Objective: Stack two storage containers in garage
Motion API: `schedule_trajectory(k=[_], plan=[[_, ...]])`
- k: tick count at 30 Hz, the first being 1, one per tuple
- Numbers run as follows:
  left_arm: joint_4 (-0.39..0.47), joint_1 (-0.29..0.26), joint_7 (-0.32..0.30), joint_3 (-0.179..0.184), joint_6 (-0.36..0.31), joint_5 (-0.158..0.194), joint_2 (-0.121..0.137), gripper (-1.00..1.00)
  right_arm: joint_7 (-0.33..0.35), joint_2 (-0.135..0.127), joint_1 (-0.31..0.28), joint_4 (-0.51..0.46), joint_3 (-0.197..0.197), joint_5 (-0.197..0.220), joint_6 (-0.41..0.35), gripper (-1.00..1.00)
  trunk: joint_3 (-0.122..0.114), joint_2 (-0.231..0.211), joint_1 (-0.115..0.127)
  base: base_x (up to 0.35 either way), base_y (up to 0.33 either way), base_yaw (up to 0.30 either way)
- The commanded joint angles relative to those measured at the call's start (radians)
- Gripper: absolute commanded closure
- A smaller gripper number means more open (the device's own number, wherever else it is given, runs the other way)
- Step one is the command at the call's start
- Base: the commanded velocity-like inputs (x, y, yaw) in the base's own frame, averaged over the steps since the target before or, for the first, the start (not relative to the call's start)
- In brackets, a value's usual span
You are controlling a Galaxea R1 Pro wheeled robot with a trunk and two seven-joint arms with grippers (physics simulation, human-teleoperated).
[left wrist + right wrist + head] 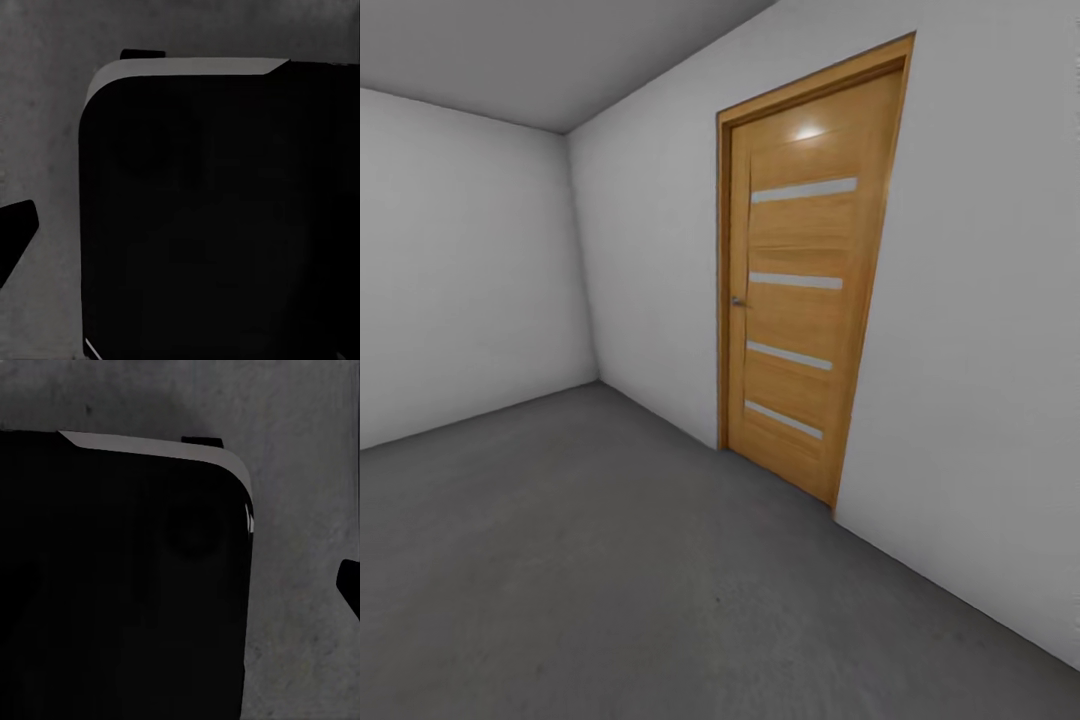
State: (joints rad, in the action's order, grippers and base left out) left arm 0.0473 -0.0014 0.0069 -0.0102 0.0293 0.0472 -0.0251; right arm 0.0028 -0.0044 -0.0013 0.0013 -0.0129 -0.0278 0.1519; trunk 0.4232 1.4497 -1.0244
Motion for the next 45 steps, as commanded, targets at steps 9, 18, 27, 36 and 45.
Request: schedule_trajectory(k=[9, 18, 27, 36, 45], plan=[[0.0, 0.0, 0.001, -0.001, 0.003, 0.005, -0.001, -1.0, 0.0, 0.0, 0.0, 0.0, -0.001, -0.002, 0.002, -1.0, 0.001, 0.0, -0.001, 0.322, 0.043, -0.179], [0.0, 0.0, 0.001, -0.001, 0.003, 0.005, 0.0, -1.0, 0.002, 0.0, 0.0, 0.0, -0.002, 0.0, 0.0, -1.0, 0.001, 0.0, -0.001, 0.322, 0.08, -0.016], [0.0, 0.0, 0.001, -0.001, 0.003, 0.005, -0.001, -1.0, 0.002, 0.0, 0.0, 0.0, -0.002, 0.0, -0.001, -1.0, 0.001, 0.0, -0.001, 0.322, 0.082, 0.0], [0.0, 0.0, 0.001, -0.001, 0.003, 0.005, -0.001, -1.0, 0.001, -0.002, 0.0, 0.0, -0.002, 0.0, 0.0, -1.0, 0.001, 0.0, -0.001, 0.322, 0.082, 0.0], [0.0, 0.0, 0.001, -0.001, 0.003, 0.005, -0.001, -1.0, 0.0, -0.001, 0.0, 0.0, -0.001, 0.0, 0.004, -1.0, 0.001, 0.0, -0.001, 0.322, 0.098, -0.006]])
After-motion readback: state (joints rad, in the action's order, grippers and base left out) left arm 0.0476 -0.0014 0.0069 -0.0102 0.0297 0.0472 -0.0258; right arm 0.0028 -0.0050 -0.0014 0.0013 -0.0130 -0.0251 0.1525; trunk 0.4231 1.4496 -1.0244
